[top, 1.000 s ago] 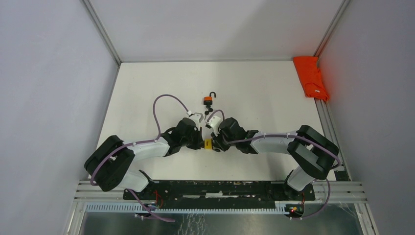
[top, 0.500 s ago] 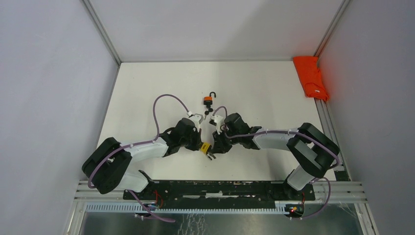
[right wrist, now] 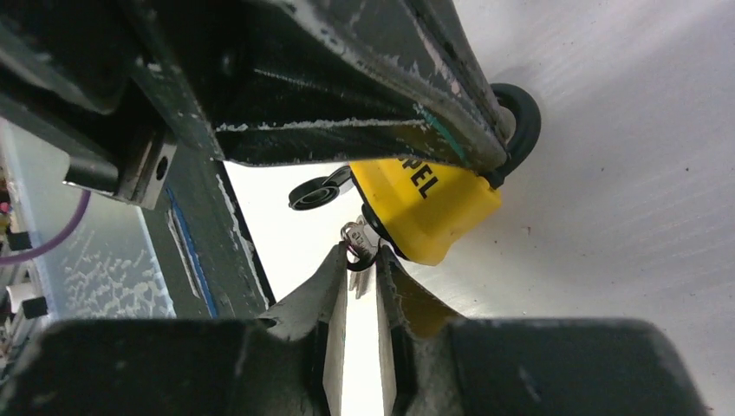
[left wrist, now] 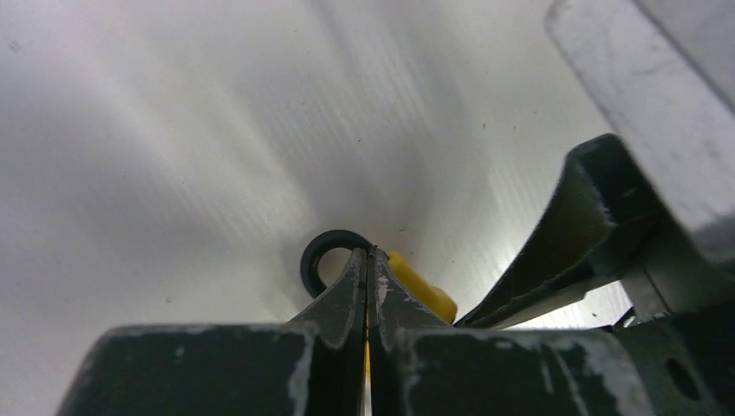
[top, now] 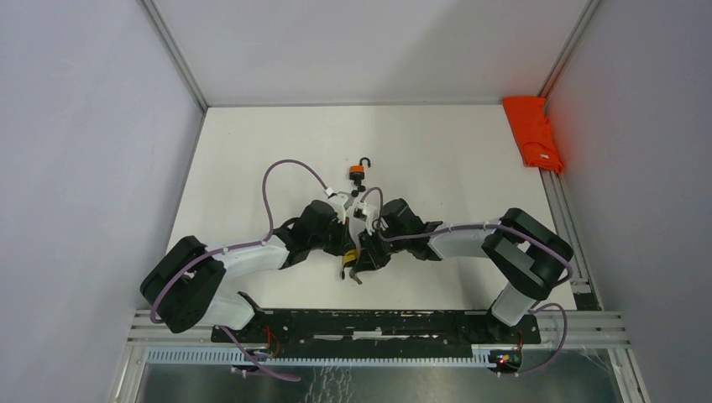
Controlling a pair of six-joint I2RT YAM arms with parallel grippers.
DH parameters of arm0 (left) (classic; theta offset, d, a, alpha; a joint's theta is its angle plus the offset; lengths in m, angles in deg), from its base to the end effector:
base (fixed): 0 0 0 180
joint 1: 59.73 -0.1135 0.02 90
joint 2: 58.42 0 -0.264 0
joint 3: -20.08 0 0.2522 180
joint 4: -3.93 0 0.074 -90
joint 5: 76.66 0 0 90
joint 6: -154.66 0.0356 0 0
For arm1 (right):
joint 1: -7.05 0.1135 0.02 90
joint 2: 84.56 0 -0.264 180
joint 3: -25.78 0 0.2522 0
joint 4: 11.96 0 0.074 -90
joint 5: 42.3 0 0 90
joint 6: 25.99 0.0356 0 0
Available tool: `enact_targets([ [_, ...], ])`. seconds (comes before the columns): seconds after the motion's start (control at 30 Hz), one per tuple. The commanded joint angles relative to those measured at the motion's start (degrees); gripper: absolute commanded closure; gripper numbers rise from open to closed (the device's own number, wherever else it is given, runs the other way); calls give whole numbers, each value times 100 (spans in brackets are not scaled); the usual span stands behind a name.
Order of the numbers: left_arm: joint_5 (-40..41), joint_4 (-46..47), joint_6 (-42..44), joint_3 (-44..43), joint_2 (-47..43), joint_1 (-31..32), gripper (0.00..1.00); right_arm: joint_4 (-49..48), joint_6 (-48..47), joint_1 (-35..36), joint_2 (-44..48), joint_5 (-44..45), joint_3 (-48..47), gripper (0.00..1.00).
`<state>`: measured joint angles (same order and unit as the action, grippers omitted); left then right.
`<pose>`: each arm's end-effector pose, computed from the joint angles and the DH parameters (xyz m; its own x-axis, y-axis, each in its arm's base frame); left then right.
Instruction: Unlock with the key
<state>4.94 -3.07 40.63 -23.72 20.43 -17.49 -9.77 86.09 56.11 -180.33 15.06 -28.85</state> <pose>0.1864 -0.1763 0.1545 -0.7564 0.1427 -0.6384 0.4788 0.7857 -0.3917 0.1900 0.2483 0.1389 -0.7524 -0.3843 -0.5349 -0.6587 0.4315 0.6164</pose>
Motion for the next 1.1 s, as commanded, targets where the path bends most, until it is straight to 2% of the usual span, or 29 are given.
enact_targets([
  [0.0,-443,243,-149,-102,-53,87,98,-1321,538,-40,-46,10,258,78],
  [0.17,-484,314,-206,-12,-58,91,98,-1505,722,-45,-13,328,526,79],
  [0.3,-482,309,-224,-2,-60,96,98,-1095,594,-170,16,827,473,80],
  [0.57,-240,-101,-280,-170,-289,94,98,-697,262,-474,108,1071,429,79],
  [0.67,46,-516,-365,-348,-379,90,98,-440,43,-485,178,1256,269,76],
  [0.77,692,-1077,-419,-595,-680,80,97,-235,-148,-492,404,1414,143,72],
  [0.8,899,-1230,-430,-692,-810,75,93,-117,-224,-491,483,1516,81,70],
  [0.93,1531,-1764,-582,-1071,-1416,-23,67,372,-518,-493,790,1881,-129,66],
  [1.0,1658,-1955,-617,-1275,-1668,-81,58,519,-607,-494,974,2024,-146,59],
  [1.07,1741,-2160,-637,-1432,-1884,-93,54,726,-711,-489,1114,2033,-204,56],
])
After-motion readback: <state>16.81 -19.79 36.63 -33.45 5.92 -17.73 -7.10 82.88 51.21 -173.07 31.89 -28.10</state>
